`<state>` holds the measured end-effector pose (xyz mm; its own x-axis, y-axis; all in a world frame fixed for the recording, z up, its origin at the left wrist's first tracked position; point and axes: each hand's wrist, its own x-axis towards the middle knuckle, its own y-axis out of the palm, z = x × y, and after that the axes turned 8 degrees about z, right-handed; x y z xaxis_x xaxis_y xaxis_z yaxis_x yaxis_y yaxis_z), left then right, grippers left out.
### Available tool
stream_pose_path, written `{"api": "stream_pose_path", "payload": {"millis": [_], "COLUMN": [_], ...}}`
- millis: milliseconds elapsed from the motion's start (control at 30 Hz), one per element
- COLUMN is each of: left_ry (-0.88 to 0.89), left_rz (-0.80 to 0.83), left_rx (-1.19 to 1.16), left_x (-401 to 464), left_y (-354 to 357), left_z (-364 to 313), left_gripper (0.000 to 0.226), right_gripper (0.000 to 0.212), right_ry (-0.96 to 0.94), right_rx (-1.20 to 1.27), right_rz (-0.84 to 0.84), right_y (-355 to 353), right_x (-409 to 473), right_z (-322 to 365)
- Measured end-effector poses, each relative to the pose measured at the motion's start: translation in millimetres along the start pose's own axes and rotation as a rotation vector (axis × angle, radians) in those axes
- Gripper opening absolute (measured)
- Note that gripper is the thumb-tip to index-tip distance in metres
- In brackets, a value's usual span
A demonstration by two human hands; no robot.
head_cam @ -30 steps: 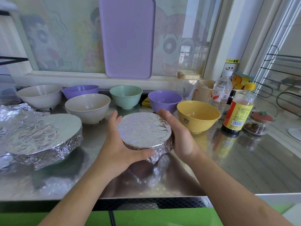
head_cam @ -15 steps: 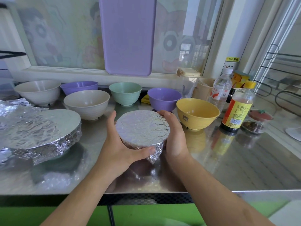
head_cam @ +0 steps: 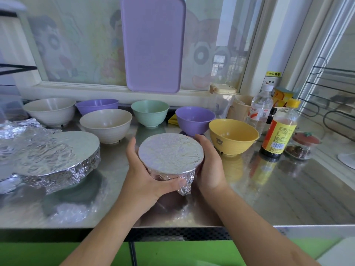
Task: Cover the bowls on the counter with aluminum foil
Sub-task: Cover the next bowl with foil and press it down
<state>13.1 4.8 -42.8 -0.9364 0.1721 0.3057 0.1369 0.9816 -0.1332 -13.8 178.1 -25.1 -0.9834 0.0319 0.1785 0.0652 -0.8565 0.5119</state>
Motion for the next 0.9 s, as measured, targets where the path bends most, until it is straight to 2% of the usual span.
{"api": "stream_pose_path", "payload": {"millis": [67, 167, 200, 267, 333, 400, 633, 800, 833, 900], "left_ry": [-0.002, -0.008, -0.010, -0.009, -0.007, -0.009, -0.015, -0.020, -0.022, -0.021], "left_rz": [0.009, 0.011, 0.009, 0.008, 0.002, 0.007, -0.001, -0.004, -0.005, -0.003], "left_rx": [0.022, 0.062, 0.068, 0.073, 0.074, 0.069, 0.074, 0.079, 0.079, 0.080], "left_x": [-0.3, -2.4, -2.4, -2.8, -3.5, -4.4, -4.8, -4.7, -4.5, -4.4], "left_y": [-2.5, -4.0, -3.7, -2.7, -1.6, -0.1, -2.6, -2.9, -2.9, -2.6], "left_z": [-1.1, -2.8, -3.6, -4.0, -4.7, -5.9, -4.8, -5.7, -5.7, -6.1], "left_gripper": [0.166, 0.160, 0.160, 0.159, 0.160, 0.161, 0.151, 0.155, 0.156, 0.155], "right_gripper": [0.051, 0.022, 0.015, 0.015, 0.020, 0.025, 0.038, 0.021, 0.024, 0.047], "right_ry": [-0.040, -0.237, -0.332, -0.438, -0.445, -0.437, -0.289, -0.350, -0.355, -0.340], "right_rx": [-0.185, -0.664, -0.788, -1.012, -1.208, -1.339, -1.498, -1.506, -1.480, -1.457], "right_rz": [-0.003, -0.224, -0.231, -0.039, 0.143, 0.166, 0.053, -0.053, -0.084, -0.094], "right_y": [-9.4, -20.9, -22.2, -19.1, -15.2, -11.0, 2.1, -3.4, -5.4, -10.3], "right_x": [-9.6, -41.4, -54.8, -76.5, -87.1, -90.1, -87.5, -93.9, -94.2, -89.9], "right_z": [12.6, 36.0, 43.8, 49.9, 41.3, 30.8, 27.6, 33.4, 32.3, 30.6]}}
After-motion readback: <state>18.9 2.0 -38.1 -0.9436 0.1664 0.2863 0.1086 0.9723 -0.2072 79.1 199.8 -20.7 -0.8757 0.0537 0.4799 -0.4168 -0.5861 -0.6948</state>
